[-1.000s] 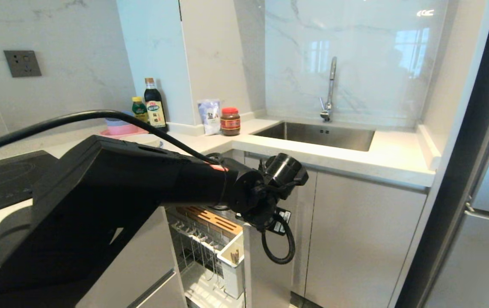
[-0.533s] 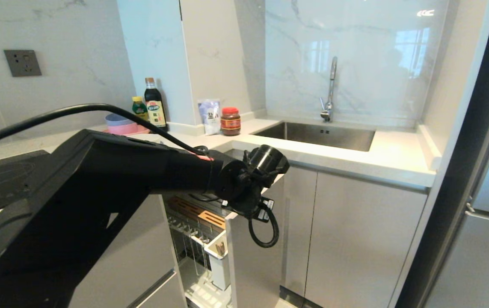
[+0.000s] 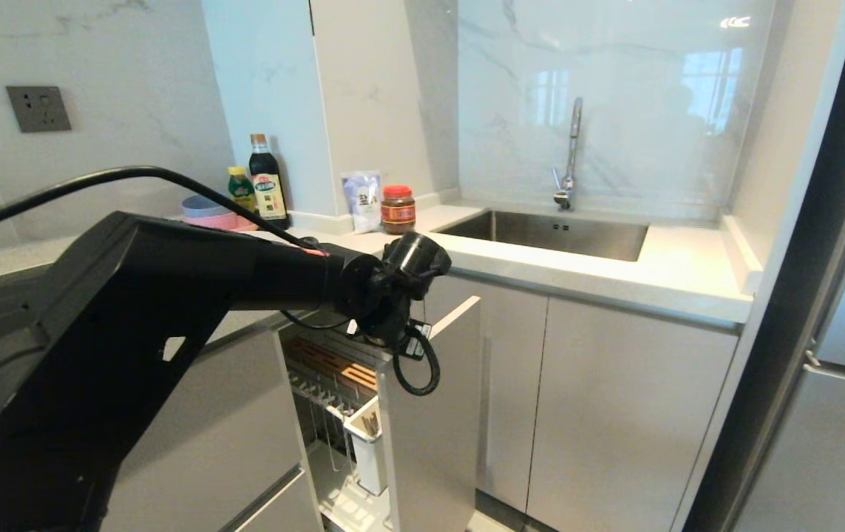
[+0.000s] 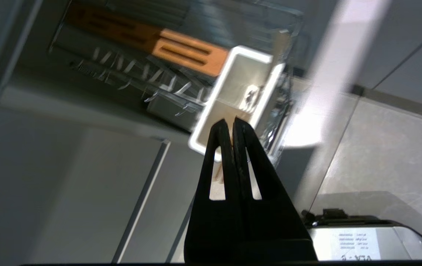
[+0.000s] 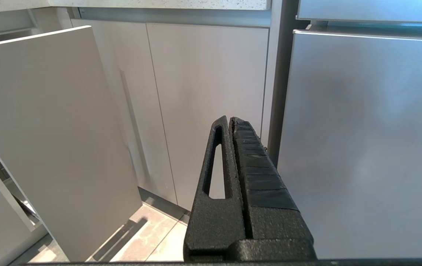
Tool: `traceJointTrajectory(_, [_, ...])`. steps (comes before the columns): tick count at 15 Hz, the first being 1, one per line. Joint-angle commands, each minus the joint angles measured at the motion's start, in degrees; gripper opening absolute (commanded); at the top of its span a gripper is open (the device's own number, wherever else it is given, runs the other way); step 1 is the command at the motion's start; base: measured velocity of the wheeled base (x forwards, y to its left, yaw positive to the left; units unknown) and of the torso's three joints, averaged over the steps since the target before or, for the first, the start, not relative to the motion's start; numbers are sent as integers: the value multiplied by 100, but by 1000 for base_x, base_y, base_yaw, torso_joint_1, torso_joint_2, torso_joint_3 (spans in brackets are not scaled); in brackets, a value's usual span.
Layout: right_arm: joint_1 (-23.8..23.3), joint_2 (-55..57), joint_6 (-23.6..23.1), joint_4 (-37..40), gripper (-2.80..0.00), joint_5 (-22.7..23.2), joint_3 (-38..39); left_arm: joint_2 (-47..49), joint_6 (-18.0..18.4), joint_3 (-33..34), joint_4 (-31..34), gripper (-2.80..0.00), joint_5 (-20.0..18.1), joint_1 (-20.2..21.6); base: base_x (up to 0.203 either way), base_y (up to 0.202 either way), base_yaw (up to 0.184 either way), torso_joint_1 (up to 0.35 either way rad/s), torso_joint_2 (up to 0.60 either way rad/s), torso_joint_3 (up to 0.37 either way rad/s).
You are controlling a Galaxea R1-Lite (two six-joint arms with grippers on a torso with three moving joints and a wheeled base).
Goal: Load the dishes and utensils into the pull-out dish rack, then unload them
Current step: Close the cupboard
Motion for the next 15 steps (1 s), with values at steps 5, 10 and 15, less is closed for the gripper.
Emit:
traceJointTrajectory(5, [2, -24, 2, -5, -280, 0, 9, -516, -19, 81, 13, -280, 83, -105, 0, 0, 0, 0, 0, 0])
traceJointTrajectory(10, [5, -24, 2, -2, -280, 0, 9, -1087, -288, 334, 26, -280, 96, -823, 0, 0, 0, 0, 0, 0])
traceJointTrajectory(15, [8, -24, 2, -3, -280, 0, 9, -443, -305, 413, 6, -280, 49, -1020, 0, 0, 0, 0, 0, 0])
